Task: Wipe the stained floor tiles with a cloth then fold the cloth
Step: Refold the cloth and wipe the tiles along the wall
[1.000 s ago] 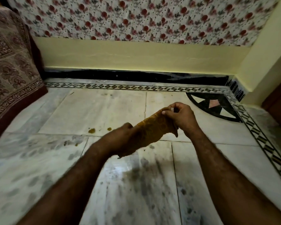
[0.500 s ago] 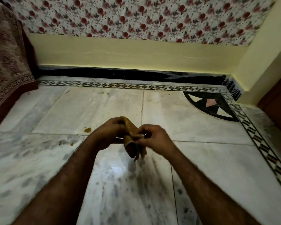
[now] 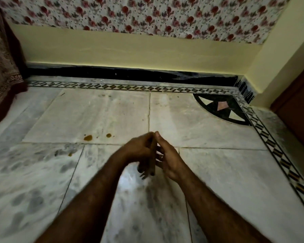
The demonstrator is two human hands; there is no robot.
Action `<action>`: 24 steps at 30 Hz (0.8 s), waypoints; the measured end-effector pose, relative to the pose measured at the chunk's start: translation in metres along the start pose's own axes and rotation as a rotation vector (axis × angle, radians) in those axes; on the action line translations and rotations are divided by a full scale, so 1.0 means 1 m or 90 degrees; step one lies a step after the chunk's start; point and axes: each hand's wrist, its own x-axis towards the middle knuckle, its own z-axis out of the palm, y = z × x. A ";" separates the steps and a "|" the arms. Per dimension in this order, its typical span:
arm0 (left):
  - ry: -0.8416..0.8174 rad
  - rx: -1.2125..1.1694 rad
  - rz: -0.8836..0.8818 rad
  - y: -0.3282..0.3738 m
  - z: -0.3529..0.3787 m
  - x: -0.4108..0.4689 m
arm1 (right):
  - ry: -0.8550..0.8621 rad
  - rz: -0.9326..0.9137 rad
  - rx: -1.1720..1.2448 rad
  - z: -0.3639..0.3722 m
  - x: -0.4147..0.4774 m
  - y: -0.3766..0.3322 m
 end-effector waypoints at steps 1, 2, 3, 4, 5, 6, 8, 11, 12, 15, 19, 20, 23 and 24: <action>-0.053 0.047 0.002 0.006 0.014 0.001 | 0.017 0.059 0.082 0.004 -0.001 0.000; -0.089 0.070 -0.007 0.009 0.028 0.002 | 0.033 0.114 0.134 0.006 -0.001 0.003; -0.120 0.081 -0.021 0.011 0.040 0.001 | 0.057 0.143 0.178 0.006 0.000 0.006; -0.138 0.086 -0.021 0.010 0.049 0.001 | 0.091 0.150 0.217 0.004 0.002 0.011; -0.147 0.086 -0.012 0.007 0.055 0.001 | 0.113 0.137 0.246 0.001 0.002 0.014; -0.150 0.081 0.002 0.002 0.060 0.001 | 0.126 0.123 0.259 -0.004 0.003 0.016; -0.150 0.034 0.031 -0.007 0.063 0.004 | 0.130 0.114 0.297 -0.016 0.008 0.019; -0.132 -0.076 0.044 -0.007 0.071 0.004 | 0.131 0.066 0.298 -0.026 0.017 0.025; -0.124 -0.116 0.041 -0.007 0.075 0.003 | 0.145 0.043 0.269 -0.030 0.024 0.030; -0.111 -0.246 0.023 -0.010 0.083 0.005 | 0.177 0.042 0.286 -0.039 0.033 0.030; 0.061 -0.182 0.031 -0.034 0.072 0.022 | 0.113 0.028 0.360 -0.043 0.051 0.013; 0.103 -0.040 0.037 -0.047 0.069 0.031 | 0.127 -0.021 0.306 -0.043 0.059 0.009; 0.124 0.285 -0.019 -0.090 0.056 0.060 | 0.118 -0.145 -0.053 -0.042 0.071 0.004; 0.129 0.337 -0.043 -0.105 0.052 0.070 | 0.089 -0.156 -0.235 -0.043 0.075 0.008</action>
